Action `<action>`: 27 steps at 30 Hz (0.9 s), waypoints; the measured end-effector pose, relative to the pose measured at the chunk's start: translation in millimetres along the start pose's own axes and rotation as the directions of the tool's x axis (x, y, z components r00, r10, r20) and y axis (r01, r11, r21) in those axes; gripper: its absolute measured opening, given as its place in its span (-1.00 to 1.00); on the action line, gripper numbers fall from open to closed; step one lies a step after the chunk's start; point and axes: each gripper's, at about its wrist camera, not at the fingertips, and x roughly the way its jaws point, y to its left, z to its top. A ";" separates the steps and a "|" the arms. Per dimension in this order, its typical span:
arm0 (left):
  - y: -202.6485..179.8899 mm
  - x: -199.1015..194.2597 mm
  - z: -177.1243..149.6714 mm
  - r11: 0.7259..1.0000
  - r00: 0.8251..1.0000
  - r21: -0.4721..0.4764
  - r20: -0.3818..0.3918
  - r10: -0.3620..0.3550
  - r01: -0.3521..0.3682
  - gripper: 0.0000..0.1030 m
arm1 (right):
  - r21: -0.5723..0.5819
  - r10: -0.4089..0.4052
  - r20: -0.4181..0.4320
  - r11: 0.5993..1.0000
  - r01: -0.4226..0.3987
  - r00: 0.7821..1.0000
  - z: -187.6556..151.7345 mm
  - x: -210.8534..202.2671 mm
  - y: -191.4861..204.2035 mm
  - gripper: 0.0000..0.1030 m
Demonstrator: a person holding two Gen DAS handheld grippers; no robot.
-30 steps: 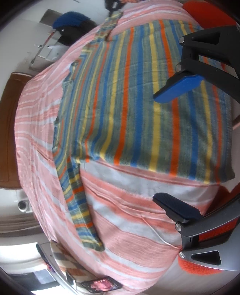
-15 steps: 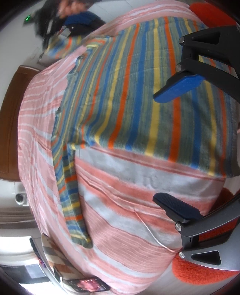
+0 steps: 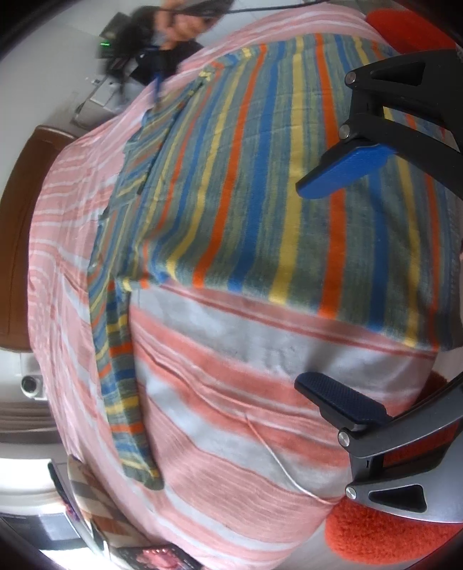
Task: Fold small clothes
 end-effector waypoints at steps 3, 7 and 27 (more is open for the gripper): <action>-5.4 -0.7 -2.3 0.999 1.000 0.033 0.002 0.010 -0.010 0.91 | 0.042 -0.217 -0.034 0.975 0.219 0.975 -6.6 -9.7 -53.0 0.13; -9.4 -0.6 -3.0 0.999 1.000 0.052 0.008 0.010 -0.010 0.91 | 0.003 -0.397 0.097 0.917 0.399 0.913 -9.1 -47.3 -75.1 -0.26; -11.2 6.4 -5.0 0.997 1.000 0.074 -0.015 0.027 -0.026 0.91 | -0.151 -0.566 0.142 0.798 0.583 0.812 23.2 -5.8 -73.7 -0.92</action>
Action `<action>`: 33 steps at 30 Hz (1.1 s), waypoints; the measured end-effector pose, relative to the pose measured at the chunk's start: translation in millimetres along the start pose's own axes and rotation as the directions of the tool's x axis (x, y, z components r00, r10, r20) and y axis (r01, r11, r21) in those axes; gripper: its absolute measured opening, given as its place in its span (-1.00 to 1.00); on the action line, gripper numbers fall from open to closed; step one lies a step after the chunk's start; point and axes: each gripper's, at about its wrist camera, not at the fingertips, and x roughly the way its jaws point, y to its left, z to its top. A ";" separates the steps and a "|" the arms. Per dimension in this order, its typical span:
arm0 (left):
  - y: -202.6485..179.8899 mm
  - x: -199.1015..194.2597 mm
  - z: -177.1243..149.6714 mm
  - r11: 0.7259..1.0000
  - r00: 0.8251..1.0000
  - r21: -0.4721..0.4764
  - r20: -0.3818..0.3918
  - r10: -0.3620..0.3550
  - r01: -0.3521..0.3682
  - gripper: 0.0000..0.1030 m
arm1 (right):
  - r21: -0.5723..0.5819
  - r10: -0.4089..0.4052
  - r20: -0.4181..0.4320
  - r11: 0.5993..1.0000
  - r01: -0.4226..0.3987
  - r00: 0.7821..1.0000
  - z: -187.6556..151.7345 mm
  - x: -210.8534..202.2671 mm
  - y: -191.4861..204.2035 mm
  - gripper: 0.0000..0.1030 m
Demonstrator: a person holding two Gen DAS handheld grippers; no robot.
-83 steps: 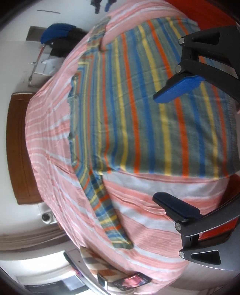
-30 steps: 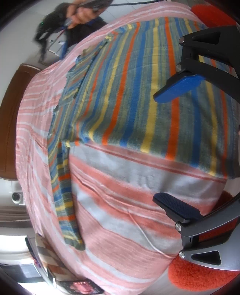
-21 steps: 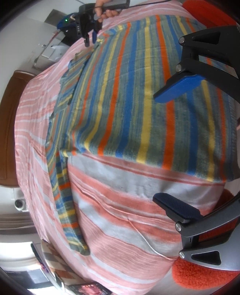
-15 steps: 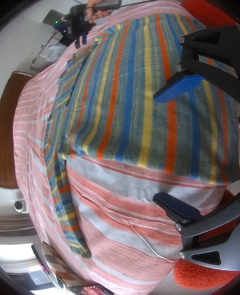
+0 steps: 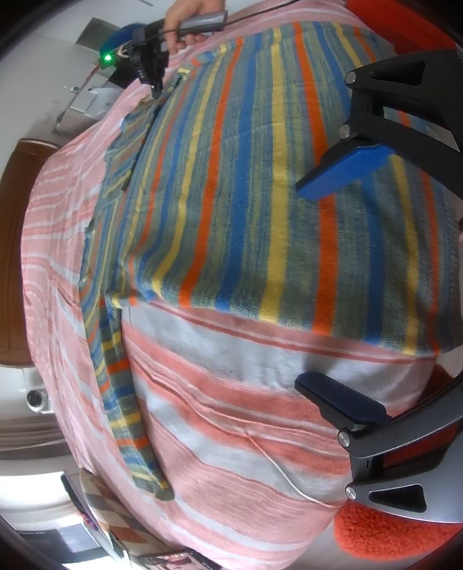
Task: Fold small clothes
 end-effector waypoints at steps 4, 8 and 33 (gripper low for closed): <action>-0.9 0.6 -1.3 1.000 1.000 0.006 -0.004 0.001 -0.001 0.92 | -0.006 0.047 0.060 0.999 -0.047 0.997 -3.1 -27.7 7.6 -0.71; -2.7 4.5 -1.3 1.000 1.000 0.007 -0.018 0.006 -0.006 0.94 | -0.083 0.289 0.007 0.954 -0.288 0.957 -30.4 -55.4 24.8 -0.71; -9.2 8.9 -9.2 0.998 0.997 0.058 -0.078 0.012 -0.008 0.99 | -0.258 0.095 0.106 0.964 -0.065 0.990 -258.7 -138.4 52.1 0.12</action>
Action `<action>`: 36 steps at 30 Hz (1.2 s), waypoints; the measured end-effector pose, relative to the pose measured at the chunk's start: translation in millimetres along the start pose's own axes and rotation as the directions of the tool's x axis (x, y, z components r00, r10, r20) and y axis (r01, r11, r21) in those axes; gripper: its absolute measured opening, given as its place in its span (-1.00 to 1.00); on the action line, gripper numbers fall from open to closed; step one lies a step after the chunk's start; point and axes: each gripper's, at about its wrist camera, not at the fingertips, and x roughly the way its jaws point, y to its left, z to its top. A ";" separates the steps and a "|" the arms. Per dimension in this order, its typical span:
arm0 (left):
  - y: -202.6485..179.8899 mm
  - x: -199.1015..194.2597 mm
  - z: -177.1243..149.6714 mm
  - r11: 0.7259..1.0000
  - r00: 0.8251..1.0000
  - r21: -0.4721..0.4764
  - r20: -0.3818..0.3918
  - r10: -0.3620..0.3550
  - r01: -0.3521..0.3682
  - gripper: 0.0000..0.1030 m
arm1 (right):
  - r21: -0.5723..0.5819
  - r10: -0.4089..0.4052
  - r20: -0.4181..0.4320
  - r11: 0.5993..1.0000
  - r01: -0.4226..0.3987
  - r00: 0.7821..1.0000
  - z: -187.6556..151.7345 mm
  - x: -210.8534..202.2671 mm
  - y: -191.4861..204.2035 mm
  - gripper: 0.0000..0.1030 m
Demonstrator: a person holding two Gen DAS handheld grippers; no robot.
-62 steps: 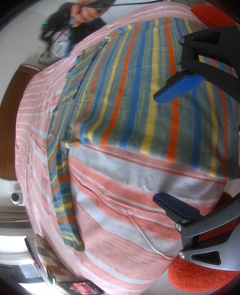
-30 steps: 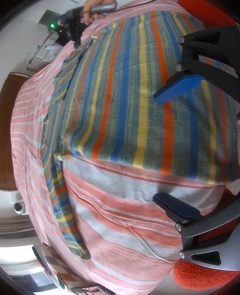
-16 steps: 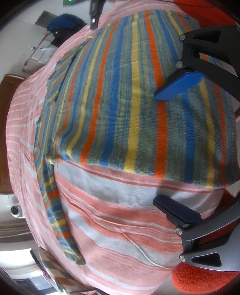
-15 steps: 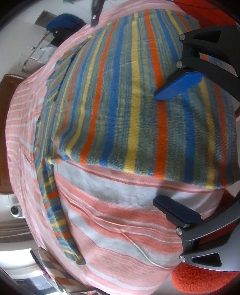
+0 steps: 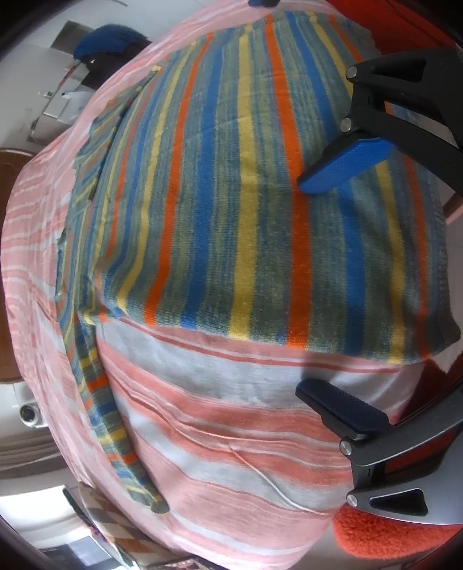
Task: Fold small clothes
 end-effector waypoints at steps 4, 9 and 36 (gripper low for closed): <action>-4.2 -8.8 -0.4 0.999 0.999 0.003 0.009 -0.039 0.039 0.99 | 0.046 -0.082 0.148 0.996 0.076 0.986 -7.6 -28.0 -1.8 0.72; -17.4 -23.7 -0.7 0.997 0.998 0.065 0.043 -0.049 0.046 0.99 | 0.085 -0.086 0.168 0.994 0.073 0.982 -4.4 -27.4 0.4 0.73; 235.4 16.7 165.4 0.908 0.971 -0.353 -0.014 0.237 -0.227 0.98 | 0.001 -0.055 0.166 0.998 0.056 0.985 -18.0 -21.0 23.9 0.73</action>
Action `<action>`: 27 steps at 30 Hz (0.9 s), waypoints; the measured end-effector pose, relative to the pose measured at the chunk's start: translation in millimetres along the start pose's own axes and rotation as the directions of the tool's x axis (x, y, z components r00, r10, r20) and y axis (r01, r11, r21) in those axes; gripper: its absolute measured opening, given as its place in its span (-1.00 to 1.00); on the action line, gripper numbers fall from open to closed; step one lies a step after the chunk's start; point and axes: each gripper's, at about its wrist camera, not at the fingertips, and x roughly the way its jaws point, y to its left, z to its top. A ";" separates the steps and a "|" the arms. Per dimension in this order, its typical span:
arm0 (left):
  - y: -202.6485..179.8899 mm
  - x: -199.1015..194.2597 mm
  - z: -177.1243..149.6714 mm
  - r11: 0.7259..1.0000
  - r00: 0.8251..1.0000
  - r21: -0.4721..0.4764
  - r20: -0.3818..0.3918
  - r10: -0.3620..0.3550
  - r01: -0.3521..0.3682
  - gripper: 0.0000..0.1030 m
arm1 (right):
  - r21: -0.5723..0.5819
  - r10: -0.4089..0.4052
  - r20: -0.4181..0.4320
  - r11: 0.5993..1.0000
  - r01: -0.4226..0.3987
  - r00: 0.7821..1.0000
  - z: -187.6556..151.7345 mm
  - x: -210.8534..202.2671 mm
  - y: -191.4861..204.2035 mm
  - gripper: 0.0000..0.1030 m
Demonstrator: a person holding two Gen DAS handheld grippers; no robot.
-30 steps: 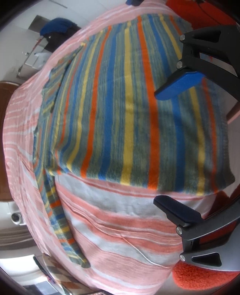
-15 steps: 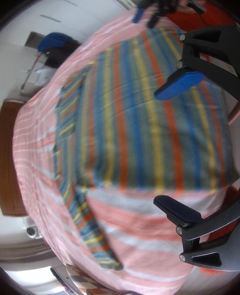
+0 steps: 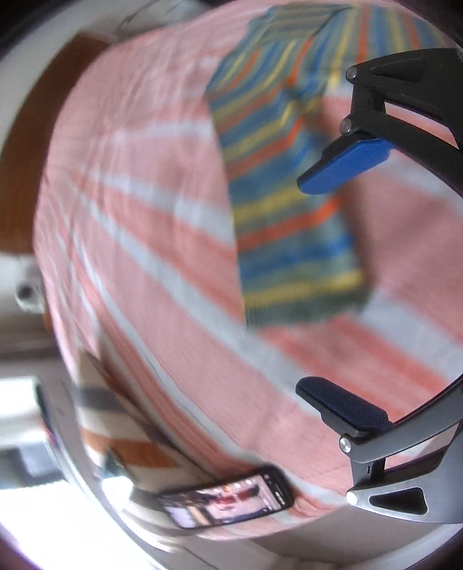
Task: Fold small clothes
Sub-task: 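Grasp the sleeve cuff with the left gripper and fold it across the body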
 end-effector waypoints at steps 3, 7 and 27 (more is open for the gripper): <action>10.7 33.5 6.0 0.999 0.995 -0.034 -0.102 -0.014 0.011 0.93 | -0.010 0.007 -0.010 1.000 -0.008 1.000 0.1 2.0 3.3 0.73; -0.5 51.9 3.1 1.000 0.989 -0.014 -0.144 -0.024 0.022 0.47 | -0.033 0.018 -0.032 0.999 -0.019 0.999 -2.4 5.5 8.0 0.73; -364.6 -115.9 -2.4 0.730 0.926 0.647 0.098 -0.364 0.218 -0.69 | 0.045 0.082 -0.005 0.996 -0.082 0.997 -11.3 -0.8 -12.9 0.73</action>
